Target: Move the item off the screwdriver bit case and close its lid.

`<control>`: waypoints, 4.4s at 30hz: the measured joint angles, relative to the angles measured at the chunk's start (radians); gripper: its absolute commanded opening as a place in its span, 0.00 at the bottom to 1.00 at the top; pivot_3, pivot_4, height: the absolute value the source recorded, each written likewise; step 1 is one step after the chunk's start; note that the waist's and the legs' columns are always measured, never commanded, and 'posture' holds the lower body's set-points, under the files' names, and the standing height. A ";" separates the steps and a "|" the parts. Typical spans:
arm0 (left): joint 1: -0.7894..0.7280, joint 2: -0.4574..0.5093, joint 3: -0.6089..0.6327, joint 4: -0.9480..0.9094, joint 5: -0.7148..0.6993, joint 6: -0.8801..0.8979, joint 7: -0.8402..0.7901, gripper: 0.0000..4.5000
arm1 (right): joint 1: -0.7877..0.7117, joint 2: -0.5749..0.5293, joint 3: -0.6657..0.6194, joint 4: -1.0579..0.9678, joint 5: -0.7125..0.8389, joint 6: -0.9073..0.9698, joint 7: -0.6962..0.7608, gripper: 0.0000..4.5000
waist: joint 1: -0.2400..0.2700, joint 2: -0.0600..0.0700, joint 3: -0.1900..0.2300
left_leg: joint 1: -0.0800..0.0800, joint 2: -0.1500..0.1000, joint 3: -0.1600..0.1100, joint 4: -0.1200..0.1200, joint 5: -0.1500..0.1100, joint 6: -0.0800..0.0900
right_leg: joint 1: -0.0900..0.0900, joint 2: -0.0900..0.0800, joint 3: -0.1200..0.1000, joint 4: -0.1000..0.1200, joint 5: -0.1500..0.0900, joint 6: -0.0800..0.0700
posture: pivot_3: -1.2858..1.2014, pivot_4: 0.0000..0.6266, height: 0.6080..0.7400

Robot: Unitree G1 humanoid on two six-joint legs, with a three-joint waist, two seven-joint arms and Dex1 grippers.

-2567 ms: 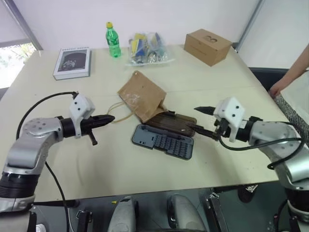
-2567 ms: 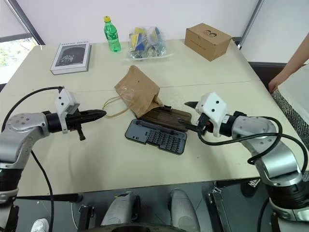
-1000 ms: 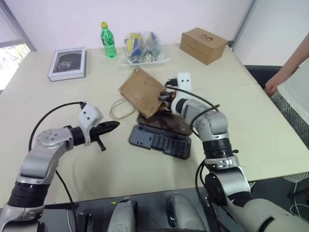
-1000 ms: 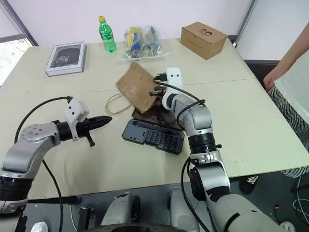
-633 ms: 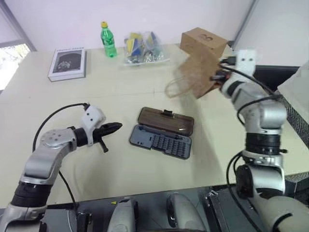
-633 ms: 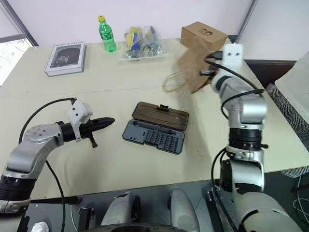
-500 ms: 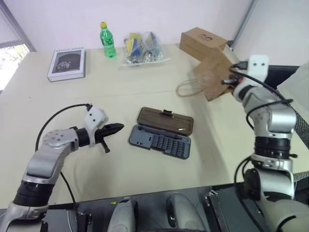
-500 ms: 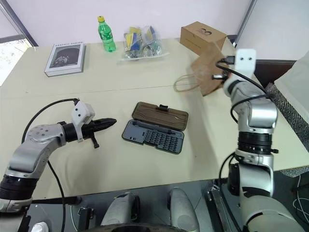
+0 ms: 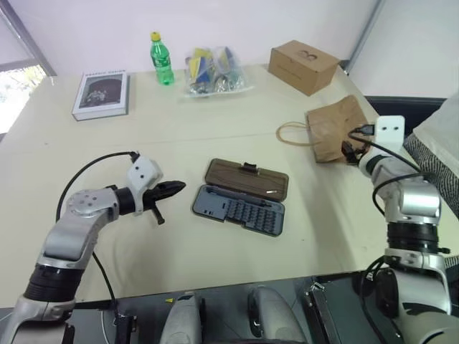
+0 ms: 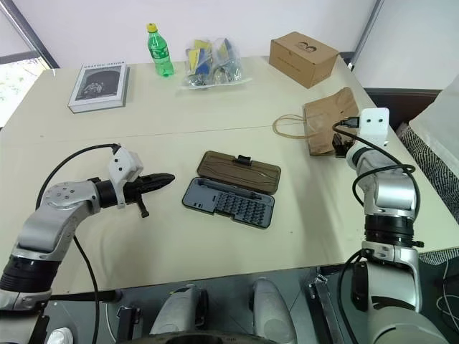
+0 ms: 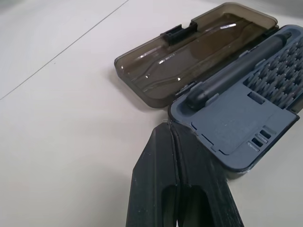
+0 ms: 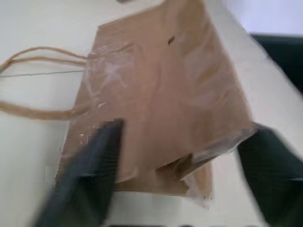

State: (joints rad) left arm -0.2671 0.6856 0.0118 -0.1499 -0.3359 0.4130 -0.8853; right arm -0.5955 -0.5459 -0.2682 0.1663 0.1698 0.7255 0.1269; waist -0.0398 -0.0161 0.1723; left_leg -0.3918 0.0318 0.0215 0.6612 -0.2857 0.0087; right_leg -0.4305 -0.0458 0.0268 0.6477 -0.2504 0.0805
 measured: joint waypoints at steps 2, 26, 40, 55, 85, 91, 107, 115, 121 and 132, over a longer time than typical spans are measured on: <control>-0.001 0.001 0.000 0.001 0.000 0.000 -0.002 0.00 | 0.022 -0.033 -0.001 -0.068 0.002 0.033 0.022 0.99 | 0.000 0.000 0.000 | 0.000 0.000 0.000 0.000 0.000 0.000 | 0.000 0.000 0.000 0.000 0.000 0.000 | 0.52 0.24 1.00; -0.091 0.001 -0.036 0.107 0.032 -0.048 -0.069 0.00 | 0.040 -0.228 0.408 -0.361 0.089 0.059 0.517 0.99 | 0.001 0.000 0.001 | 0.000 0.000 0.000 0.001 0.000 0.000 | 0.000 0.001 -0.001 -0.001 0.000 0.000 | 0.52 0.24 1.00; -0.042 -0.002 -0.042 0.009 0.000 -0.005 -0.094 0.00 | -0.068 -0.093 0.554 -0.019 -0.059 -0.192 0.635 0.99 | 0.003 0.000 0.001 | 0.000 0.000 0.000 0.001 0.000 0.000 | 0.000 0.001 -0.001 0.000 0.000 0.000 | 0.52 0.24 1.00; -0.019 -0.001 -0.043 -0.003 0.009 -0.007 -0.073 0.00 | -0.128 -0.026 0.533 0.259 -0.106 -0.351 0.721 0.49 | 0.002 0.000 0.001 | 0.002 0.000 -0.001 0.003 0.000 0.000 | 0.002 0.001 -0.001 0.000 0.000 0.000 | 0.52 0.24 1.00; -0.058 -0.006 -0.037 0.043 0.035 -0.039 -0.067 0.00 | -0.182 -0.040 0.627 0.295 -0.253 -0.905 1.007 0.01 | -0.002 -0.001 0.000 | 0.002 0.000 -0.001 0.002 0.000 0.000 | 0.002 0.001 -0.001 0.001 0.000 0.000 | 0.52 0.24 1.00; -0.060 -0.019 -0.038 0.047 0.041 -0.047 -0.066 0.00 | -0.309 0.020 0.676 0.499 -0.324 -1.088 1.009 0.01 | -0.003 0.000 0.001 | 0.002 0.000 0.000 0.002 0.000 0.000 | 0.002 0.000 -0.001 0.001 0.000 0.000 | 0.52 0.24 1.00; -0.025 -0.021 -0.036 0.017 0.042 -0.046 -0.046 0.00 | -0.427 0.080 0.681 0.778 -0.416 -1.319 0.960 0.01 | -0.004 0.000 0.001 | 0.002 0.001 0.000 0.002 0.001 -0.001 | 0.002 -0.001 -0.001 0.002 0.000 0.000 | 0.52 0.24 1.00; -0.031 -0.021 -0.037 0.017 0.042 -0.046 -0.045 0.00 | -0.423 0.074 0.668 0.716 -0.400 -1.313 0.986 0.01 | -0.003 0.000 0.001 | 0.002 0.001 0.000 0.002 0.001 -0.001 | 0.002 -0.001 -0.001 0.002 0.000 0.000 | 0.52 0.24 1.00; -0.041 -0.021 -0.037 0.018 0.042 -0.047 -0.048 0.00 | -0.398 0.064 0.656 0.663 -0.388 -1.260 1.011 0.01 | -0.004 0.000 0.001 | 0.002 0.001 0.000 0.002 0.001 -0.001 | 0.002 -0.001 -0.001 0.002 0.000 0.000 | 0.52 0.24 1.00; -0.041 -0.022 -0.037 0.019 0.043 -0.048 -0.048 0.00 | -0.385 0.042 0.671 0.665 -0.431 -1.239 0.991 0.01 | 0.000 0.000 0.001 | 0.002 0.000 0.000 0.002 0.001 -0.001 | 0.002 -0.003 -0.001 0.002 0.000 0.000 | 0.52 0.24 1.00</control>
State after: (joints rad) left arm -0.3081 0.6638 -0.0253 -0.1308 -0.2925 0.3645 -0.9333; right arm -0.9804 -0.5036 0.4024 0.8311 -0.2608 -0.5138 1.1174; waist -0.0397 -0.0162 0.1730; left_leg -0.3898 0.0320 0.0214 0.6631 -0.2851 0.0075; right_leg -0.4285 -0.0483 0.0257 0.6494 -0.2502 0.0803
